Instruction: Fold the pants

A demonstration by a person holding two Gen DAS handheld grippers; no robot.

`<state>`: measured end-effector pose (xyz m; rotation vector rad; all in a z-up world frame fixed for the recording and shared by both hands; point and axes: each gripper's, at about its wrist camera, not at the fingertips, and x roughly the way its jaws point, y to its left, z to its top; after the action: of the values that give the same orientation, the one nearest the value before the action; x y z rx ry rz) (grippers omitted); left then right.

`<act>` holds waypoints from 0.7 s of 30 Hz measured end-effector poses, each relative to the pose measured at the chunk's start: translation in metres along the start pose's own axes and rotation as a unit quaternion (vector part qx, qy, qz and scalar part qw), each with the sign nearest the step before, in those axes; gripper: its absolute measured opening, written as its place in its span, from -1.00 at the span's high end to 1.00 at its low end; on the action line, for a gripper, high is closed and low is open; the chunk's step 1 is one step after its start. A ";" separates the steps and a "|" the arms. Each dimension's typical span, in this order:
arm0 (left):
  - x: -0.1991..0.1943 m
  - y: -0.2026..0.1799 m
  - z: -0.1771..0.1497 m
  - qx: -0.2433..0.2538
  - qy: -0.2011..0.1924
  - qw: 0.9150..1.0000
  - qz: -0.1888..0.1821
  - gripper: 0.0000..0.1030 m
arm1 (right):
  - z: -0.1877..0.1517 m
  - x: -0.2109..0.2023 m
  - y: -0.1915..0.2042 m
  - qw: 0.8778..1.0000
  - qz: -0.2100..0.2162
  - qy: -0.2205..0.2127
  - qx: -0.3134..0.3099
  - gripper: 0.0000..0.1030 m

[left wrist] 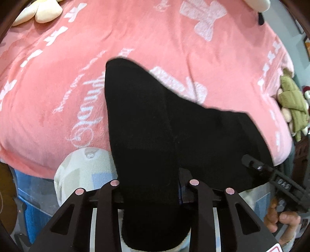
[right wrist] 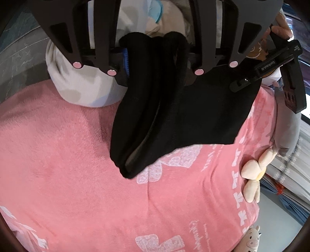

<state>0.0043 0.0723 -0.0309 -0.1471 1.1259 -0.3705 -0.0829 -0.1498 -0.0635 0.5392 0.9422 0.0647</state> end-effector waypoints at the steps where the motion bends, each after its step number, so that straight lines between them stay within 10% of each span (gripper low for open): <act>1: -0.009 -0.002 0.001 0.001 -0.004 1.000 -0.004 0.46 | -0.002 -0.006 0.002 1.000 0.003 -0.004 -0.004 0.30; 12: -0.117 -0.037 -0.013 0.045 -0.098 0.993 -0.056 0.46 | -0.005 -0.125 0.061 0.989 0.049 -0.119 -0.074 0.30; 21: -0.228 -0.057 0.008 0.088 -0.255 0.958 -0.096 0.45 | 0.023 -0.216 0.106 0.950 0.103 -0.260 -0.141 0.30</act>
<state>-0.0865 0.1010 0.1845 -0.1837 0.5651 -0.5665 -0.1747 -0.1282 0.1591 0.3582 0.3504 0.2302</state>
